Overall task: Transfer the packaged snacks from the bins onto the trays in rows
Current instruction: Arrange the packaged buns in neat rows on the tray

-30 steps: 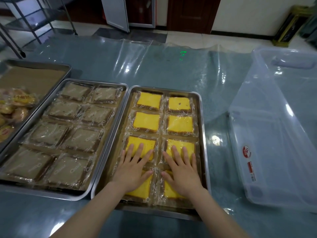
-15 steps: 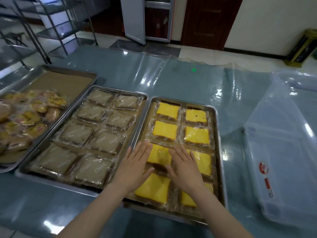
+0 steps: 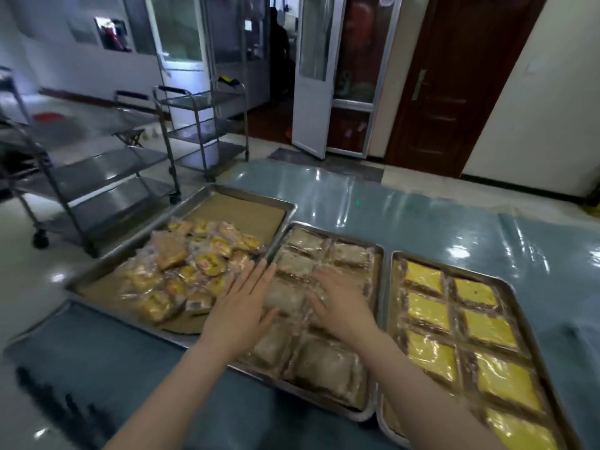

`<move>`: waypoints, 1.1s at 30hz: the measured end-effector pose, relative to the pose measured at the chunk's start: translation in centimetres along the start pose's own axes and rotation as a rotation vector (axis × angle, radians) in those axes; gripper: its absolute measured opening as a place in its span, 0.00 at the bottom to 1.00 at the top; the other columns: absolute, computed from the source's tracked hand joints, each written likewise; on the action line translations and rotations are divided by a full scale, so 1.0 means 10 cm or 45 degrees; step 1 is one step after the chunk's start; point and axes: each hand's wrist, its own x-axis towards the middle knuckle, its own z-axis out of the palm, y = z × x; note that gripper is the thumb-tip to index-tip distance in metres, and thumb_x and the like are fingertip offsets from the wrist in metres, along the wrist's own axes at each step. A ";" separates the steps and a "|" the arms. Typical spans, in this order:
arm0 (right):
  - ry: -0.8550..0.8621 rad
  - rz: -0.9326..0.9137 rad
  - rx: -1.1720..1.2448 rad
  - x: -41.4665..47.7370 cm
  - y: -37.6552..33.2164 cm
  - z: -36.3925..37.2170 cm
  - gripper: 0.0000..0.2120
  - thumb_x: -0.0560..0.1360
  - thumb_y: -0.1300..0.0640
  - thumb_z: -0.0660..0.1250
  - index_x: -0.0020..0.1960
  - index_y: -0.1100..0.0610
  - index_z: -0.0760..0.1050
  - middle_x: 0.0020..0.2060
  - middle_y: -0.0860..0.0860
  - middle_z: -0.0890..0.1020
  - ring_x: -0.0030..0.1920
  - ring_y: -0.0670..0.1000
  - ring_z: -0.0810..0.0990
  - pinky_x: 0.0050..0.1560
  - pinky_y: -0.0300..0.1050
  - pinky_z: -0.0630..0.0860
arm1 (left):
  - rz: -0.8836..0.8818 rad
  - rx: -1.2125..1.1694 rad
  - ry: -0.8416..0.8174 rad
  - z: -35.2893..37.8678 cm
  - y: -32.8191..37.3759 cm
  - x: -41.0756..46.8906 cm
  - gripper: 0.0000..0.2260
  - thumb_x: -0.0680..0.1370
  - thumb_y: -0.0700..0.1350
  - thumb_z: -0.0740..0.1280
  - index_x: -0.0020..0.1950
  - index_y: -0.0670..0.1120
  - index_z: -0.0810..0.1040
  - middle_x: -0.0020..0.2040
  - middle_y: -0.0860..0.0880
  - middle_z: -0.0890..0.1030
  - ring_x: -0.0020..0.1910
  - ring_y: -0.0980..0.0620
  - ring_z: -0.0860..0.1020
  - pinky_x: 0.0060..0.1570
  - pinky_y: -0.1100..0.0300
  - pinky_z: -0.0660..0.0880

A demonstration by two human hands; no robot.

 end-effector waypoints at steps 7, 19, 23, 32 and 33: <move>0.058 -0.035 0.072 0.73 -0.99 0.23 0.20 0.76 0.50 0.65 0.67 0.49 0.72 0.67 0.47 0.73 0.70 0.50 0.66 0.72 0.49 0.60 | -0.102 0.036 0.092 -0.66 -1.26 -0.21 0.31 0.79 0.60 0.50 0.74 0.54 0.36 0.73 0.56 0.38 0.73 0.57 0.37 0.71 0.56 0.37; -0.021 0.245 0.093 1.89 -0.85 0.79 0.18 0.77 0.56 0.65 0.66 0.49 0.72 0.65 0.47 0.75 0.64 0.49 0.72 0.65 0.44 0.66 | -0.157 0.020 -0.020 -0.56 -2.60 0.49 0.29 0.78 0.60 0.51 0.75 0.57 0.43 0.74 0.57 0.40 0.73 0.57 0.37 0.69 0.57 0.34; -0.141 0.468 0.170 2.28 -0.66 1.33 0.20 0.76 0.66 0.62 0.65 0.51 0.74 0.63 0.50 0.77 0.58 0.50 0.77 0.54 0.39 0.73 | -0.162 -0.039 -0.122 -0.33 -3.05 0.71 0.26 0.78 0.59 0.52 0.72 0.62 0.43 0.73 0.59 0.42 0.71 0.59 0.38 0.69 0.57 0.36; -0.270 0.482 0.083 2.41 -0.56 1.95 0.19 0.76 0.60 0.63 0.66 0.49 0.75 0.70 0.49 0.68 0.68 0.53 0.68 0.67 0.47 0.67 | -0.139 -0.196 -0.227 0.19 -3.50 1.34 0.26 0.78 0.55 0.59 0.75 0.57 0.55 0.76 0.57 0.50 0.73 0.58 0.44 0.70 0.56 0.41; -0.277 0.496 0.060 2.40 -0.57 1.96 0.18 0.76 0.57 0.64 0.66 0.48 0.75 0.70 0.48 0.67 0.68 0.52 0.67 0.67 0.48 0.67 | -0.124 -0.216 -0.258 0.24 -3.52 1.41 0.27 0.78 0.54 0.59 0.75 0.57 0.54 0.76 0.56 0.50 0.74 0.58 0.45 0.70 0.56 0.41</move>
